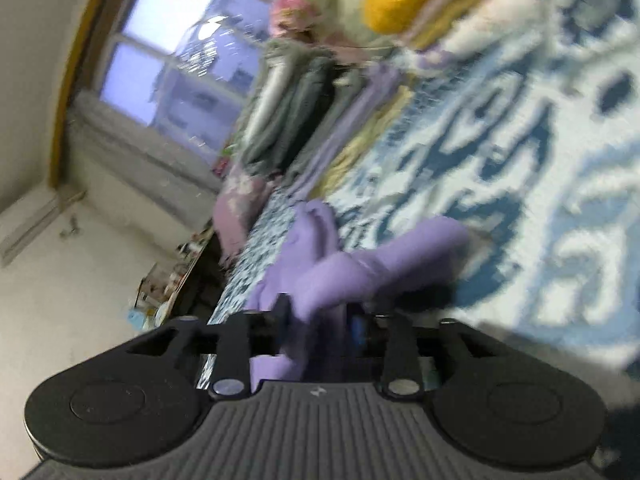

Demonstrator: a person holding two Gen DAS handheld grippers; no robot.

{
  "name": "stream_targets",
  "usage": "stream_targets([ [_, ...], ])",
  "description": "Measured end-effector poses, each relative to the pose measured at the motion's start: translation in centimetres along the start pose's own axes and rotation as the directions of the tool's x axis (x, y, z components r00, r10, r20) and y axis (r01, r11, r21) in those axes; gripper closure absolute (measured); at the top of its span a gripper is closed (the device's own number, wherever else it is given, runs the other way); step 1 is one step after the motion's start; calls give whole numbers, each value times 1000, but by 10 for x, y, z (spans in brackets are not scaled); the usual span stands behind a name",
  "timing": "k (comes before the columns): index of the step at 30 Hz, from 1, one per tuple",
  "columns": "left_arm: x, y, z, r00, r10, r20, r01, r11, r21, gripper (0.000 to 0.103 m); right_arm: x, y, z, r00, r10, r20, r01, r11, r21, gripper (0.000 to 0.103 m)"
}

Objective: Fold clothes

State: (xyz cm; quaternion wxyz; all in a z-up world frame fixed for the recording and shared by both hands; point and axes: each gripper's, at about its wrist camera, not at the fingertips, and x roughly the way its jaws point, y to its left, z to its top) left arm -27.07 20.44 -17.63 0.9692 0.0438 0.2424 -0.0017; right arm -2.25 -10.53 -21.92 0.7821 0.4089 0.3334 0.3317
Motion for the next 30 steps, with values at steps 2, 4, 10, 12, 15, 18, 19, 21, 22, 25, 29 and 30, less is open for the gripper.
stream_targets([
  [2, 7, -14, -8, 1000, 27, -15, -25, 993, 119, 34, -4, -8, -3, 1000, -21, 11, 20, 998, 53, 58],
  [4, 14, -29, -15, 999, 45, -15, -40, 974, 225, 34, -4, -11, -4, 999, -35, 21, 33, 996, 78, 57],
  [10, 38, -42, -23, 991, 128, -24, -112, 928, 357, 35, 0, -7, 1, 995, -89, 49, 84, 992, 95, 55],
  [12, 41, -44, -24, 991, 135, -14, -120, 918, 377, 36, 4, -5, 5, 991, -127, 46, 122, 986, 110, 55],
  [15, 41, -41, -20, 993, 114, -14, -103, 936, 337, 62, 8, 1, 11, 985, -163, 60, 156, 982, 102, 57],
  [18, 50, -37, -21, 995, 74, -64, -53, 959, 277, 65, 15, 14, 18, 981, -180, 70, 179, 983, 25, 80],
  [19, 54, -37, -23, 995, 64, -83, -39, 962, 272, 65, 18, 19, 21, 981, -181, 67, 182, 983, -4, 83],
  [21, 60, -34, -26, 994, 46, -103, -19, 967, 255, 65, 24, 31, 26, 982, -176, 62, 180, 981, -67, 87],
  [22, 61, -29, -25, 993, 28, -112, -4, 977, 213, 66, 28, 39, 28, 983, -173, 58, 178, 979, -103, 88],
  [25, 61, -22, -24, 993, -2, -119, 23, 984, 177, 66, 35, 63, 33, 983, -178, 48, 185, 960, -209, 89],
  [29, 59, -22, -22, 994, -8, -113, 28, 983, 179, 65, 39, 96, 37, 979, -198, 52, 204, 926, -318, 89],
  [30, 59, -22, -22, 994, -9, -110, 28, 985, 171, 64, 39, 105, 37, 979, -199, 54, 205, 915, -348, 89],
])
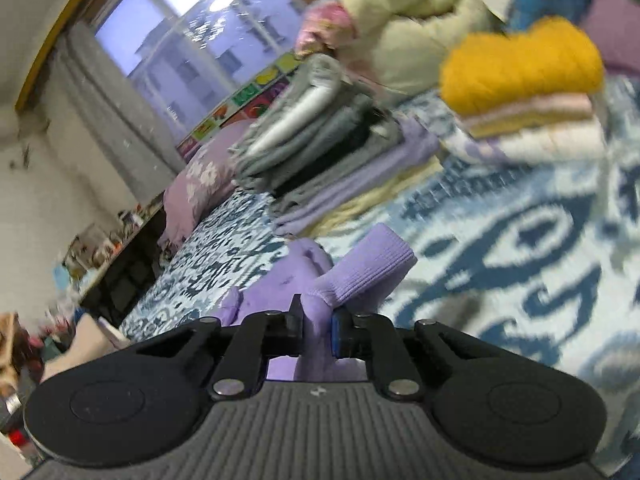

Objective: Fold clothes

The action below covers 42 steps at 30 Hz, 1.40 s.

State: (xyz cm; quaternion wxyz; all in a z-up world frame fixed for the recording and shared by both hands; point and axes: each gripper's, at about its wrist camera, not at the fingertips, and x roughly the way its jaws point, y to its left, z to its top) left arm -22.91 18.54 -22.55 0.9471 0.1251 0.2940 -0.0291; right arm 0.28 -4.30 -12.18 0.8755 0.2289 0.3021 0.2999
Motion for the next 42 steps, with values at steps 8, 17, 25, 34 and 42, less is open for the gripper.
stream_targets([
  [8, -4, 4, 1, 1000, -7, 19, 8, 999, -44, 74, -5, 82, 25, 999, -14, 34, 21, 974, -226, 89],
  [17, -15, 49, -4, 984, -147, 98, 171, 928, -329, 82, 47, 156, 39, 997, -81, -7, 72, 922, -380, 90],
  [25, -17, 61, -8, 984, -144, 106, 174, 912, -371, 86, 106, 198, 42, 986, -144, -80, 99, 906, -411, 90],
  [34, -3, 91, -21, 955, -270, 123, 292, 782, -550, 91, 159, 226, 15, 966, -198, -168, 84, 850, -520, 90],
  [42, 3, 106, -31, 930, -335, 150, 348, 674, -652, 91, 206, 236, -14, 943, -239, -234, 56, 802, -595, 90],
])
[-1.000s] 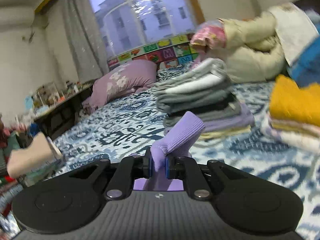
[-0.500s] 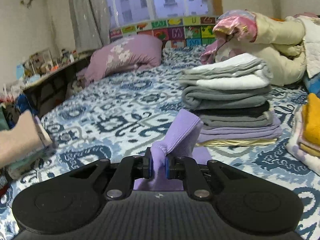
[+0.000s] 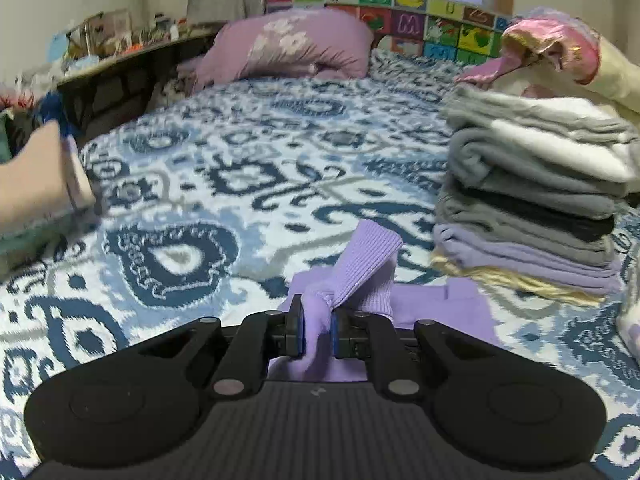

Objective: Fold clothes

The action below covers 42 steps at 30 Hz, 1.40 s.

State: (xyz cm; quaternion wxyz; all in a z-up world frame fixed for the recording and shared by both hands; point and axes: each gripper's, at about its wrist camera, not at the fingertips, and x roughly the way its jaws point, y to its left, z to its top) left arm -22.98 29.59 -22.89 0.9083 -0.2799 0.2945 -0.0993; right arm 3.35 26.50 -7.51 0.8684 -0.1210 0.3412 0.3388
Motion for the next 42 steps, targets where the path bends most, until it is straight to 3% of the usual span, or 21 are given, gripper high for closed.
stream_targets([
  [7, -1, 18, 2, 998, -58, -4, 57, 991, -123, 91, 49, 13, -9, 992, -61, -113, 51, 994, -93, 89],
  [10, -2, 22, 2, 997, -74, -5, 72, 984, -160, 91, 63, 18, -11, 985, -90, -149, 70, 988, -135, 84],
  [14, -5, 28, 2, 996, -92, 1, 90, 974, -209, 91, 42, -15, 2, 999, 18, -36, -17, 1000, 14, 60],
  [20, -11, 34, 0, 994, -106, 12, 105, 957, -271, 91, 17, -87, 2, 993, 97, 64, -108, 974, 200, 55],
  [23, -11, 34, -1, 994, -106, 11, 105, 955, -279, 91, 31, -85, -9, 997, 70, -25, -67, 992, 108, 55],
  [27, -13, 34, -2, 994, -106, 10, 105, 955, -278, 91, 50, -71, -20, 991, 106, -76, -102, 993, 51, 56],
  [30, -15, 34, -4, 994, -107, 8, 105, 955, -278, 91, 62, -66, -21, 986, 147, -84, -141, 987, 73, 59],
  [31, -15, 34, -4, 994, -108, 7, 105, 955, -279, 91, 65, -66, -22, 983, 164, -88, -156, 984, 86, 68],
  [32, -16, 34, -5, 994, -108, 6, 105, 954, -279, 91, 66, -66, -22, 979, 180, -97, -170, 980, 99, 92],
  [38, -15, 39, 0, 993, -115, 4, 111, 949, -293, 91, 38, -89, -23, 968, 249, -1, -244, 950, 194, 92],
  [42, -16, 46, 1, 992, -122, 5, 118, 944, -307, 91, 26, -103, -18, 973, 225, 42, -229, 951, 208, 92],
])
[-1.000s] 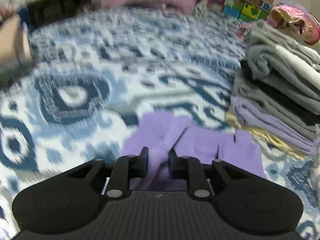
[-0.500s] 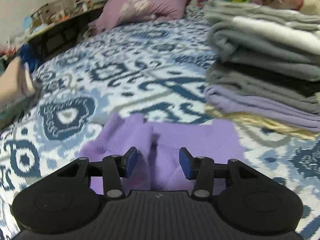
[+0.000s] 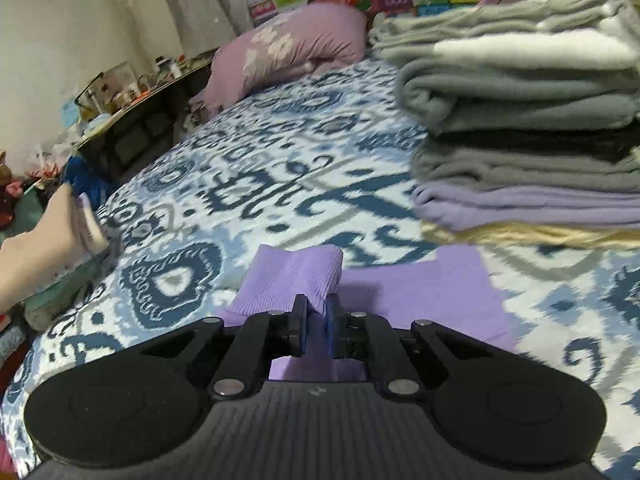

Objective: Fold clothes

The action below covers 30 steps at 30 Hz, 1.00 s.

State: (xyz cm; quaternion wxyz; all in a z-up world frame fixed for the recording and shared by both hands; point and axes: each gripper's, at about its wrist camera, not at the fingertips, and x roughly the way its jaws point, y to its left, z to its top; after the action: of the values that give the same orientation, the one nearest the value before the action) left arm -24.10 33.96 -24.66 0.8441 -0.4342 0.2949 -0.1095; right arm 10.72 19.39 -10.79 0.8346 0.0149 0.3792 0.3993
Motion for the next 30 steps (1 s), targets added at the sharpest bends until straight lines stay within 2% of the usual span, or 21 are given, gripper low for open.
stream_targets([
  [6, -2, 2, 0, 1000, 1, -8, -1, 1000, -5, 91, 33, 10, -6, 998, -5, -60, 0, 997, -77, 92],
  [10, -5, 5, -1, 1000, -3, -9, 3, 1000, -14, 91, 40, 12, -9, 997, -19, -74, 12, 996, -94, 91],
  [12, -8, 4, -1, 1000, -5, -10, 5, 1000, -19, 91, 38, 11, -8, 997, -30, -77, 23, 995, -99, 85],
  [14, -7, 1, 3, 1000, -3, -10, 3, 1000, -22, 91, 25, 12, -5, 998, -51, -42, 47, 994, -94, 80],
  [17, -3, -2, 3, 1000, 1, -8, -2, 1000, -18, 91, -3, 25, -6, 999, 8, 35, -2, 987, -158, 80],
  [19, -3, -3, 3, 1000, 4, -7, -5, 1000, -18, 91, -11, 48, -15, 998, 57, 23, -48, 959, -278, 80],
  [22, -2, -2, 3, 1000, 5, -5, -6, 1000, -22, 91, -3, 83, -38, 993, 96, -62, -114, 884, -453, 82],
  [25, -1, -1, 2, 1000, 10, -7, -10, 1000, -25, 91, 25, 99, -53, 991, 38, -130, -101, 842, -529, 83],
  [27, -1, -1, 3, 1000, 15, -11, -16, 1000, -26, 91, 54, 99, -66, 976, -40, -214, -85, 835, -544, 85],
  [28, -1, -1, 3, 1000, 18, -14, -19, 1000, -25, 91, 59, 99, -71, 978, -44, -204, -79, 827, -556, 85],
  [30, 3, -3, 7, 1000, 23, -20, -23, 999, -22, 91, 60, 101, -69, 980, -46, -195, -66, 845, -531, 85],
])
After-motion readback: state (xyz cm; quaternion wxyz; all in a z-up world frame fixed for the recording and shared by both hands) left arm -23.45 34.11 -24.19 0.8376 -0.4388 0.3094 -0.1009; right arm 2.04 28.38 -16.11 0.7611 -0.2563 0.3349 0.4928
